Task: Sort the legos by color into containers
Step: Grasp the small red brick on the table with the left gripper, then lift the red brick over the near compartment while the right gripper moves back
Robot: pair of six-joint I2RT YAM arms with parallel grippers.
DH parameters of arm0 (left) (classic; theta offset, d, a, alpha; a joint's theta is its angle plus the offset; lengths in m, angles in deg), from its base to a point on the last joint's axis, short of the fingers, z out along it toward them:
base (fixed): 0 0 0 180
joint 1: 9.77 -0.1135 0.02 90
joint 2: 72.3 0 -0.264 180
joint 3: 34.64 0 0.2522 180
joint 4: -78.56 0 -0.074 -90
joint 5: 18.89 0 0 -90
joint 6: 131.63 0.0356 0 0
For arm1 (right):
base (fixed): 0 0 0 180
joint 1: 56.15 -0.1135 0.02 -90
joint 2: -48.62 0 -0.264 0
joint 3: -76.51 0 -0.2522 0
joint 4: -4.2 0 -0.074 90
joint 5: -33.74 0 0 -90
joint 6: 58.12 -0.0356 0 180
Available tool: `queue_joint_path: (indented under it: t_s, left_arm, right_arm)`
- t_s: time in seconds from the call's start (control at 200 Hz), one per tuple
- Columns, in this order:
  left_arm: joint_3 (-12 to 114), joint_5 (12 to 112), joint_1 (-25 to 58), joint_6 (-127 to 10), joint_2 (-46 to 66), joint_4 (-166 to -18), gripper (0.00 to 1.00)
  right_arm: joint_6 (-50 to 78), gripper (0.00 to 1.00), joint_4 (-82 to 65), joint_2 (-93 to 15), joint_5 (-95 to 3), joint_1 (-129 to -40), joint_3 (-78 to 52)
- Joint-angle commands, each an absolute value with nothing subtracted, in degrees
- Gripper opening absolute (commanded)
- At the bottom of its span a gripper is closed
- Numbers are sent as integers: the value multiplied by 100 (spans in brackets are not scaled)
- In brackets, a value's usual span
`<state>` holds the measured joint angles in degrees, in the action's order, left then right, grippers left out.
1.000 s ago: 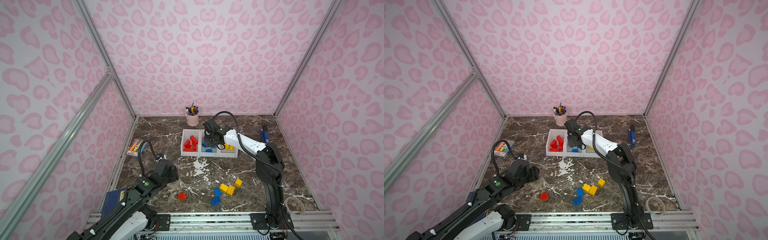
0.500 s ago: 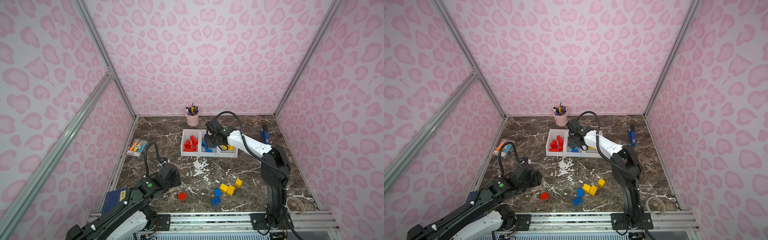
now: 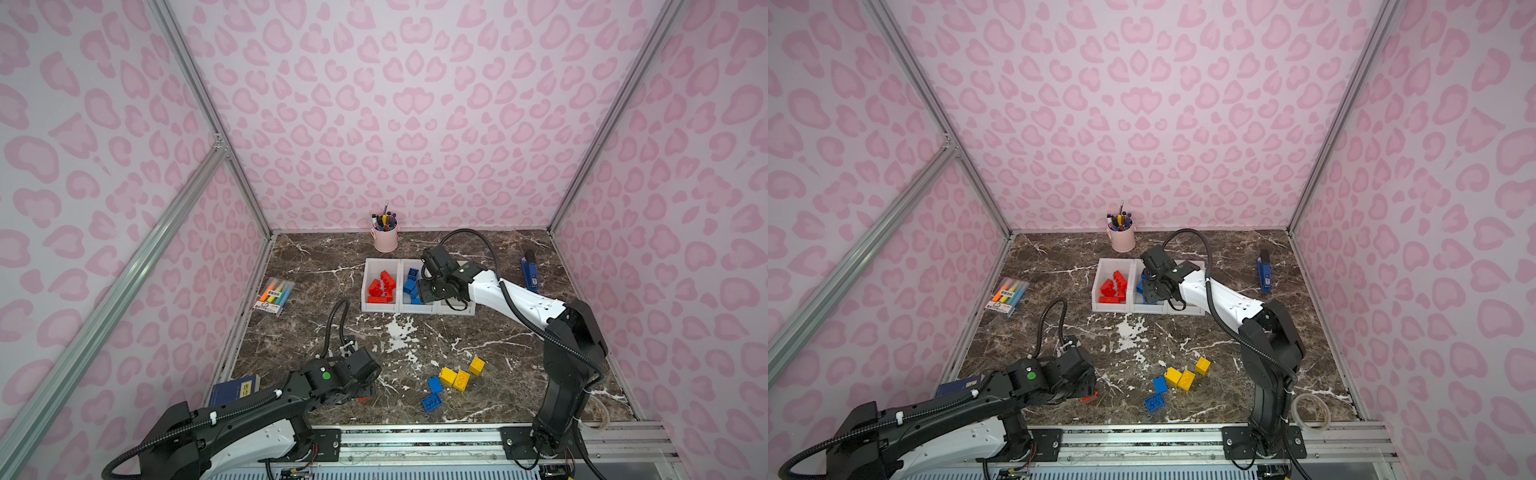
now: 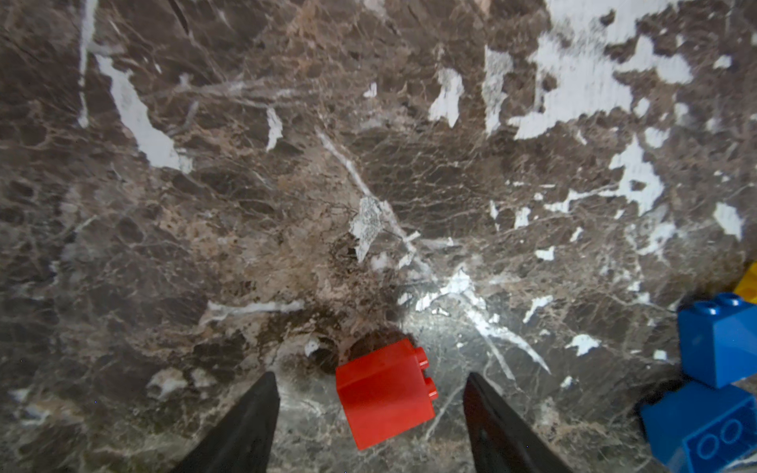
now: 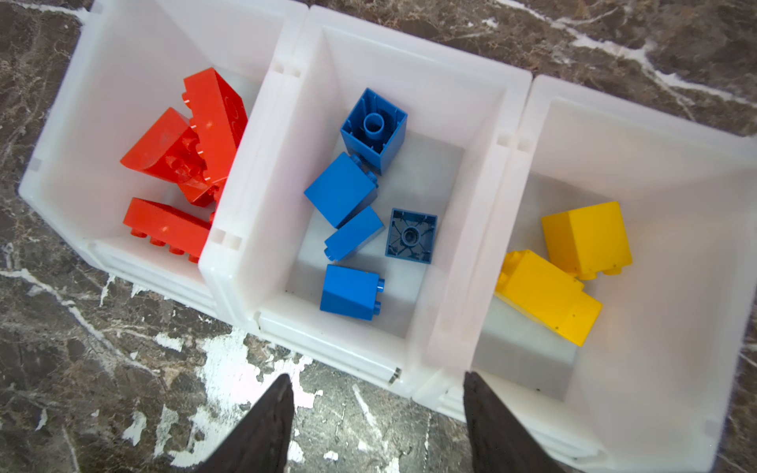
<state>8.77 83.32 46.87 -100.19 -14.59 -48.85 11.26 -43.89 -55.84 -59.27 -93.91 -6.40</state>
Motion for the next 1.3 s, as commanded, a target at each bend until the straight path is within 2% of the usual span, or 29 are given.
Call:
queue_joint_path:
  t_s: [0.0,0.255,0.49,0.74,0.93,1.115,1.295]
  left_arm:
    - [863,8307,4817,-10363,-1277,-4954,74]
    - [896,8245,4954,-10454,-862,-5130,74]
    - [982,8199,4999,-10362,-427,-5256,68]
    - [1170,8157,5086,-10186,19,-5381,49]
    - [1250,8169,5127,-10117,142,-5392,40]
    - [1569,8431,5116,-9865,158,-5209,38]
    - [2454,8780,4745,-8949,284,-4970,38]
  right_arm:
    - [1089,66,-4274,-5512,-5968,-9395,-770]
    - [1044,67,-4211,-5423,-5941,-9386,-965]
    - [1035,67,-4213,-5412,-5940,-9381,-1001]
    - [1017,67,-4230,-5395,-5936,-9378,-1041]
    - [1009,67,-4225,-5362,-5958,-9377,-1080]
    - [1000,66,-4250,-5296,-5973,-9382,-1120]
    - [1017,66,-4340,-5088,-6080,-9359,-1181]
